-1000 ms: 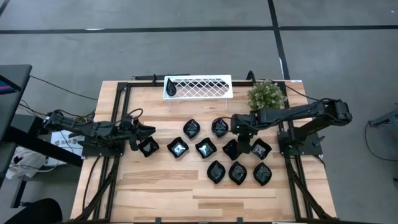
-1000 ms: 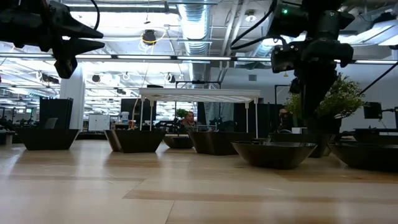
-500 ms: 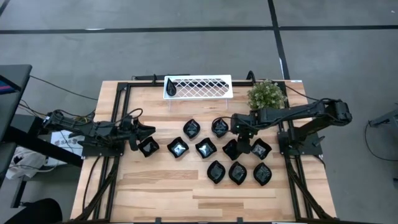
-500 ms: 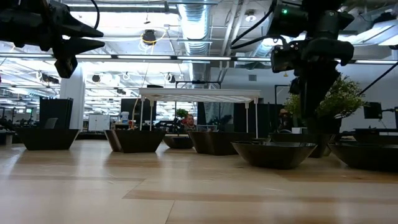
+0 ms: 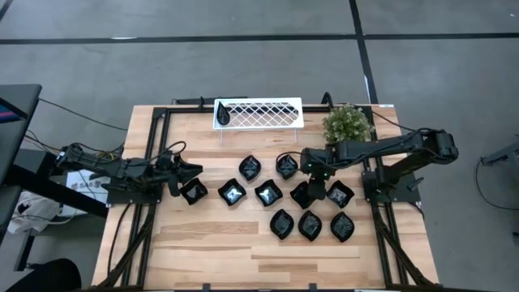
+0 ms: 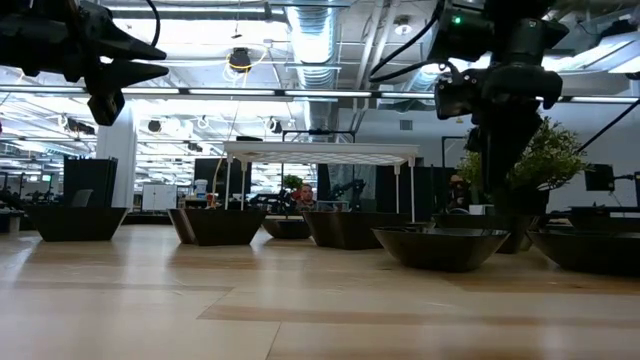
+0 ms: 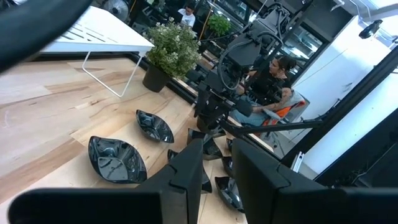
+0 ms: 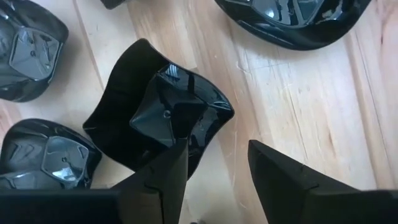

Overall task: Pick & Place Mini shaped plates
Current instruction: Put the distorted square-shaped plate on the shelf

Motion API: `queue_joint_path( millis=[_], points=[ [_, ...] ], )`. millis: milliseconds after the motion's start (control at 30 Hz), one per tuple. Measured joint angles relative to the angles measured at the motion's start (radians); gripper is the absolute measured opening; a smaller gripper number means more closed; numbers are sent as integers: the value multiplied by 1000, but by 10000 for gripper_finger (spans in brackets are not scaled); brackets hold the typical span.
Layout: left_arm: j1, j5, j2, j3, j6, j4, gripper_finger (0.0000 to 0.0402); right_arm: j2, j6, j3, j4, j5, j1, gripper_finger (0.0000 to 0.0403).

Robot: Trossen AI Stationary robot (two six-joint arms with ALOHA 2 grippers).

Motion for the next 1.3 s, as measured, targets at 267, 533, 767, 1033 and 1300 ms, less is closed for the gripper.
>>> queue_joint_path(
  millis=[267,533,767,1033,1300],
  points=[
    [0,0,0,0,0,0,88,0,56,0,2,2,27,177],
    [0,0,0,0,7,0,88,0,139,-74,96,9,40,177],
    [0,0,0,0,7,0,88,8,139,-80,103,28,32,177],
    [0,0,0,0,8,0,88,88,139,-80,145,26,63,177],
    [0,0,0,0,8,1,88,131,139,-80,164,26,79,175]
  ],
)
